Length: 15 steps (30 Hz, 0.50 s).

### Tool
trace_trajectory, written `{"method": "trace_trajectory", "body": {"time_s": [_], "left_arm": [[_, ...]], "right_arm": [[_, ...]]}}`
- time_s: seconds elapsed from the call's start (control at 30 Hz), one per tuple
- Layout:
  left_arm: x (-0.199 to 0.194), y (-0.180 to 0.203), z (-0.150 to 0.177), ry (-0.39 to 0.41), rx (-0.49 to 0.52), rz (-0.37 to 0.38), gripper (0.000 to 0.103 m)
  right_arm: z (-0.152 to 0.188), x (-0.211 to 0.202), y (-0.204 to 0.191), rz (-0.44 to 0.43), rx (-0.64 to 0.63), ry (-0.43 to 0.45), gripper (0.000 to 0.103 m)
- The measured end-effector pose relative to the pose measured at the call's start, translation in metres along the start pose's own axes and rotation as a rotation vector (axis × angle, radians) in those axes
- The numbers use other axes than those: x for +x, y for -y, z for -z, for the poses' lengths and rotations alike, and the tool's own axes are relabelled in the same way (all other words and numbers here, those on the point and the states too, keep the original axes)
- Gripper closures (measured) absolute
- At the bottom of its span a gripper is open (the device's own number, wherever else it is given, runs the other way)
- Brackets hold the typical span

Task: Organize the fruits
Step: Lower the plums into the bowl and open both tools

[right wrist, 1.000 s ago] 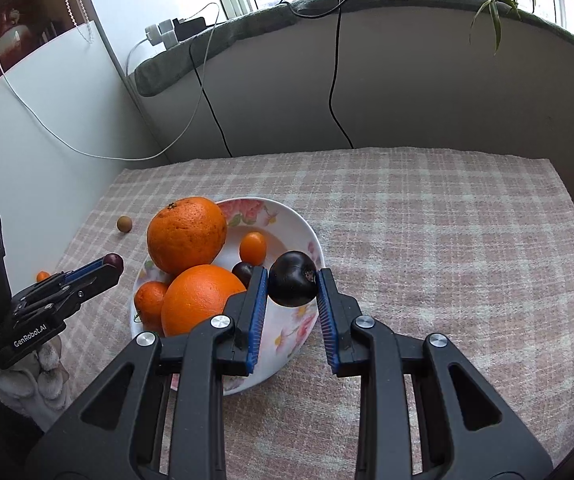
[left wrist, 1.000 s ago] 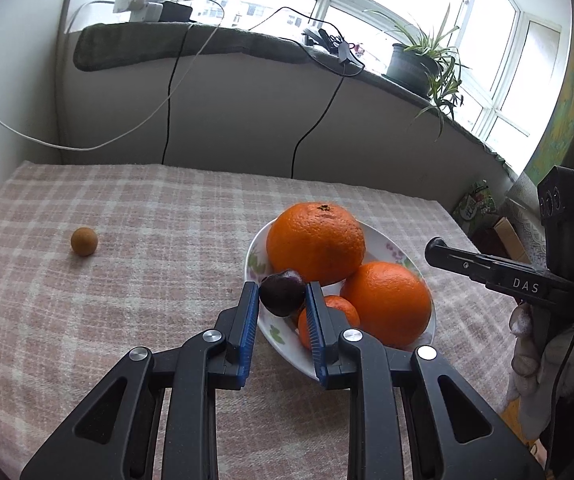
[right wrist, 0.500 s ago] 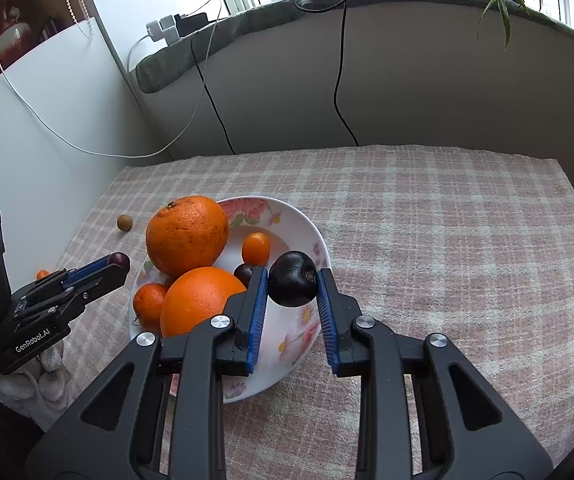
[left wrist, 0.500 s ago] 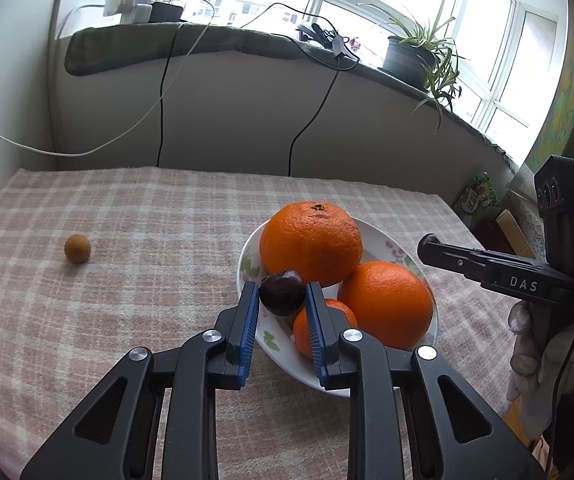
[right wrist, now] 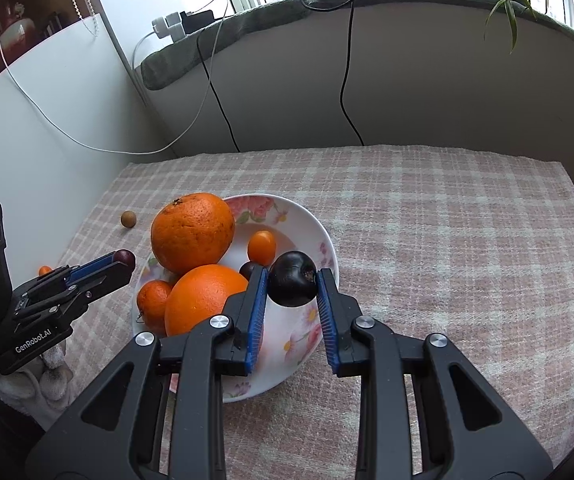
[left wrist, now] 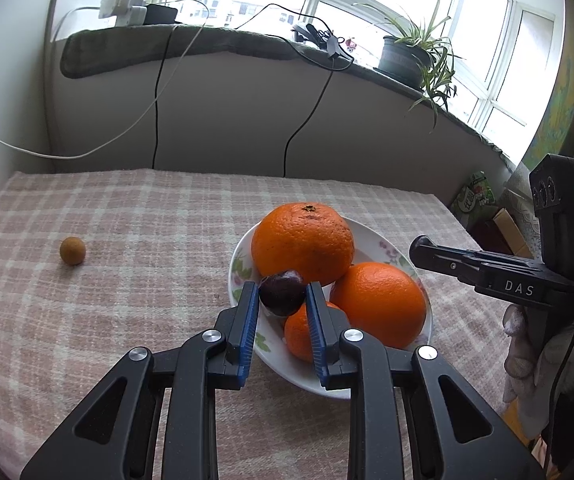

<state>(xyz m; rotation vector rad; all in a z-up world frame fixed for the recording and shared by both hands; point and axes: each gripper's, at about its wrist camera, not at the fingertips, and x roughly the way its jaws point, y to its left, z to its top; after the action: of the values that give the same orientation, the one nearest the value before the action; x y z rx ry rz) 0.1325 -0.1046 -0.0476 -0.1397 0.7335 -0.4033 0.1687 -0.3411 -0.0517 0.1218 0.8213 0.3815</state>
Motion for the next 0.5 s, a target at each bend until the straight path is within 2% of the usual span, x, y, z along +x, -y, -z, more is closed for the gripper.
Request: {"method": "trace_trajectory", "body": {"time_s": [0.07,0.23,0.27,0.33,0.47,0.5], "left_arm": [[0.0,0.0001,-0.0001,0.003,-0.002,0.0,0.071],[0.0001,0.0,-0.0001,0.002,-0.003,0.004,0.07],[0.0001,0.0,-0.0001,0.002,-0.002,0.003,0.07],[-0.0001,0.0,0.0001,0.003,-0.001,0.002,0.068],[-0.0002,0.0002,0.0005,0.004,-0.002,0.002,0.061],[-0.0003,0.0002,0.0007,0.004,-0.001,0.002,0.055]], "right_arm": [[0.0001,-0.0004,-0.0005,-0.002,-0.003,-0.003,0.077],[-0.0002,-0.0007,-0.0005,-0.004,-0.002,-0.004,0.075],[-0.0004,-0.0011,-0.0004,-0.003,-0.002,-0.001,0.069],[-0.0012,-0.0029,-0.0001,0.0,0.0,0.01,0.047],[-0.0026,-0.0067,-0.0017,0.004,-0.006,0.024,0.04],[-0.0029,-0.0072,-0.0021,0.006,-0.008,0.025,0.037]]}}
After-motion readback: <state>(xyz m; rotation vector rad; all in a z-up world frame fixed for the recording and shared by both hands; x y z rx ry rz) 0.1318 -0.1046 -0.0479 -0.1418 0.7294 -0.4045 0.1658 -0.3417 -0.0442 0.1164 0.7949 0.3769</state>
